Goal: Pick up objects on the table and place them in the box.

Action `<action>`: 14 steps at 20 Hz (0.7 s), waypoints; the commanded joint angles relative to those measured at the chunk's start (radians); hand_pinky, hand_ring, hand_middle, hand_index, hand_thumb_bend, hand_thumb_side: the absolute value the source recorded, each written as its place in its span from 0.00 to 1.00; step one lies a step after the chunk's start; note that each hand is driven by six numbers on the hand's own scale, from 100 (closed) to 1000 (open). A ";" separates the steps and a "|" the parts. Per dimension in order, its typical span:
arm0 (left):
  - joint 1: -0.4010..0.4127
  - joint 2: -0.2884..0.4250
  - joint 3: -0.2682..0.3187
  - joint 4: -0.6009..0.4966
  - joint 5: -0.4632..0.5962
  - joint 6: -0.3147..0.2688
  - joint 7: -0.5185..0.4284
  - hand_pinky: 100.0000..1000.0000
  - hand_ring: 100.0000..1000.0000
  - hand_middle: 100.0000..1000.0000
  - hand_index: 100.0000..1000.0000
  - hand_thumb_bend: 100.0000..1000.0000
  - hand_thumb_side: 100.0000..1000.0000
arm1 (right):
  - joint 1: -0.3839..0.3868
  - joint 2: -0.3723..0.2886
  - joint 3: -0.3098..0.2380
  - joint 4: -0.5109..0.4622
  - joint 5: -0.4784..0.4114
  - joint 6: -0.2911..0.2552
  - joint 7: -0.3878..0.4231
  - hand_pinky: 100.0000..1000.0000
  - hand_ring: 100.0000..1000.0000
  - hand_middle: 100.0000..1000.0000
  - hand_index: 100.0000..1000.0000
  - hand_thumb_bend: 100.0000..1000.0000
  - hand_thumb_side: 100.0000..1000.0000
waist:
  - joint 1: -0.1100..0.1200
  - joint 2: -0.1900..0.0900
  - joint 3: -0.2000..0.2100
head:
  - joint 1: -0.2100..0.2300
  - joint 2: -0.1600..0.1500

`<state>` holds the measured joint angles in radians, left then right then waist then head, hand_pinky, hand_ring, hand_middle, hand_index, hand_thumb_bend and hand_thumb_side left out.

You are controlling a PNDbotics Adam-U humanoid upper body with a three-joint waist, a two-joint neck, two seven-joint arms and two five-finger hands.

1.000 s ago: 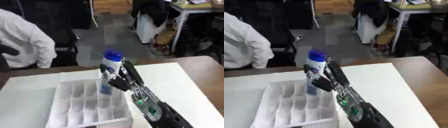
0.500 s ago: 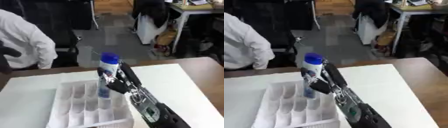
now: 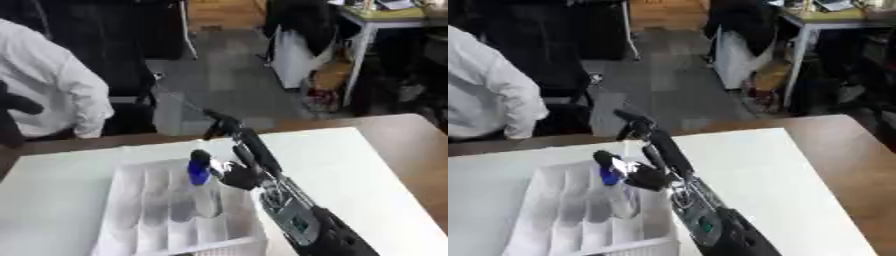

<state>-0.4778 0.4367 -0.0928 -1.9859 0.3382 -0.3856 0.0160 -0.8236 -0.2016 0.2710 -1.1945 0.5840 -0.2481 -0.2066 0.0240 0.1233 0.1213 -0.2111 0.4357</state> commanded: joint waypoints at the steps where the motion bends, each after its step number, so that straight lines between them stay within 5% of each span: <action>1: -0.012 0.009 0.004 -0.014 -0.002 0.001 0.001 0.56 0.27 0.57 0.66 0.40 0.86 | -0.011 -0.005 -0.010 -0.004 0.016 0.007 -0.009 0.74 0.92 0.56 1.00 0.66 1.00 | 0.003 -0.015 0.000 | 0.008 -0.014; 14: -0.007 0.013 0.004 -0.014 -0.004 0.001 0.001 0.56 0.27 0.57 0.66 0.40 0.86 | -0.002 -0.019 -0.019 -0.013 0.015 0.015 -0.031 0.72 0.90 0.54 1.00 0.65 1.00 | 0.003 -0.018 -0.006 | 0.011 -0.008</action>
<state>-0.4765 0.4367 -0.0929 -1.9859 0.3381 -0.3857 0.0160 -0.8154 -0.2036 0.2613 -1.1896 0.6008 -0.2328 -0.2312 0.0240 0.1231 0.1161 -0.2067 0.4357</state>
